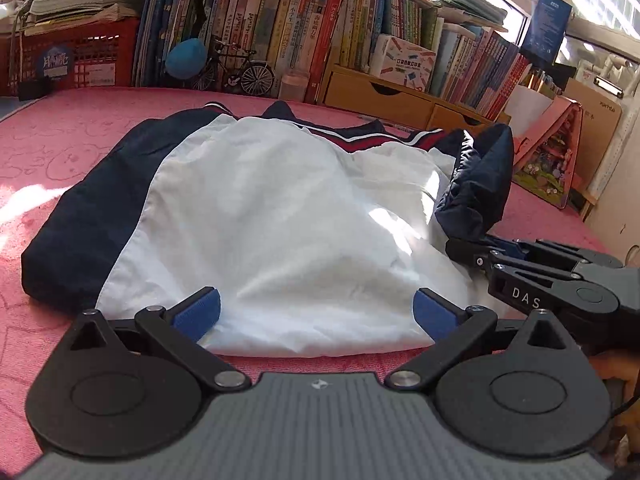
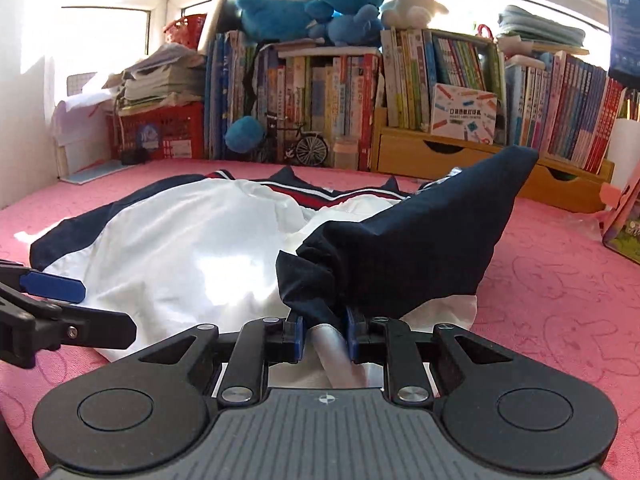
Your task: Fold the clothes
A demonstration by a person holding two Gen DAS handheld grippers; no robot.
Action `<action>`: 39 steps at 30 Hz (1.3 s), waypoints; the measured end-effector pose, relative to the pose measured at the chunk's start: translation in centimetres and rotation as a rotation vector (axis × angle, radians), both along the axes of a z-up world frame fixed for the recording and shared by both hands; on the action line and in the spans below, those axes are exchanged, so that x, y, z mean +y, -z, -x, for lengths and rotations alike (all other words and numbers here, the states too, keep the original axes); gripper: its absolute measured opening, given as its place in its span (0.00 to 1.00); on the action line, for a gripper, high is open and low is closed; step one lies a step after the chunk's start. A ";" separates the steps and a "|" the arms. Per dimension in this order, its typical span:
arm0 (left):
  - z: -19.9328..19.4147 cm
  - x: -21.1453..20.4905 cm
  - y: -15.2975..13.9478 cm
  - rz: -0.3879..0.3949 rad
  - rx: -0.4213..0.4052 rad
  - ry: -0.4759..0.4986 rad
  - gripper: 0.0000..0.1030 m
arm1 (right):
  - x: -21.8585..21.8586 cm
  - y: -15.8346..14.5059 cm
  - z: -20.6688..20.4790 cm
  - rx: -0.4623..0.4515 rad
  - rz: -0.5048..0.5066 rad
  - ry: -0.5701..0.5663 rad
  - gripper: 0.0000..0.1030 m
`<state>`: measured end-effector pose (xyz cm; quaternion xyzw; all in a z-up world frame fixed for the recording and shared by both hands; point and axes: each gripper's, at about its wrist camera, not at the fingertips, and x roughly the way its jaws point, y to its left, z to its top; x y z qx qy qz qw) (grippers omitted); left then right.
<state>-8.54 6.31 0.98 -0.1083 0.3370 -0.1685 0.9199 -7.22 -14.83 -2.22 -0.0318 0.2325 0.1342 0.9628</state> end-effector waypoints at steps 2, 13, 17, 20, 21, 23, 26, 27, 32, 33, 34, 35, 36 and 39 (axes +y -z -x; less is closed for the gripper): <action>-0.3 1.1 -0.9 0.126 0.023 0.036 1.00 | -0.4 0.8 0.5 0.018 -0.019 0.002 0.21; -9.2 -5.9 -2.4 0.310 0.193 0.362 1.00 | -0.8 3.9 6.5 -0.119 -0.036 0.060 0.20; -11.4 -9.4 -1.9 0.200 0.253 0.412 1.00 | -1.2 4.7 7.9 -0.150 -0.064 0.058 0.20; -11.9 -10.8 -2.0 0.197 0.237 0.456 0.89 | -1.5 5.5 9.0 -0.156 -0.077 0.051 0.20; -12.1 -11.2 -2.1 0.203 0.249 0.465 0.87 | -1.6 5.8 9.4 -0.158 -0.080 0.048 0.20; -12.4 -12.1 -2.1 0.209 0.271 0.476 0.87 | -1.7 6.3 10.2 -0.162 -0.085 0.042 0.20; -12.6 -13.9 -2.2 0.157 0.275 0.479 0.82 | -1.9 7.1 11.3 -0.168 -0.092 0.033 0.20; -12.6 -14.6 -2.2 0.130 0.273 0.478 0.69 | -1.8 7.2 11.6 -0.172 -0.089 0.032 0.20; -13.4 -16.0 -2.1 0.020 0.292 0.447 0.30 | -1.4 7.8 12.4 -0.186 -0.084 0.027 0.20; -13.7 -16.2 -2.1 0.014 0.303 0.445 0.32 | -1.4 8.0 12.7 -0.187 -0.083 0.024 0.20; -14.0 -16.3 -2.2 0.007 0.312 0.434 0.38 | -1.2 8.1 12.9 -0.188 -0.081 0.020 0.20; -14.1 -16.5 -2.3 -0.003 0.303 0.426 0.52 | -1.0 8.2 13.1 -0.188 -0.079 0.017 0.20; -14.2 -16.7 -2.4 -0.013 0.294 0.417 0.53 | -0.8 8.3 13.3 -0.189 -0.076 0.014 0.20; -14.2 -17.1 -2.9 -0.030 0.260 0.405 0.20 | -0.9 8.5 14.3 -0.184 -0.079 0.005 0.20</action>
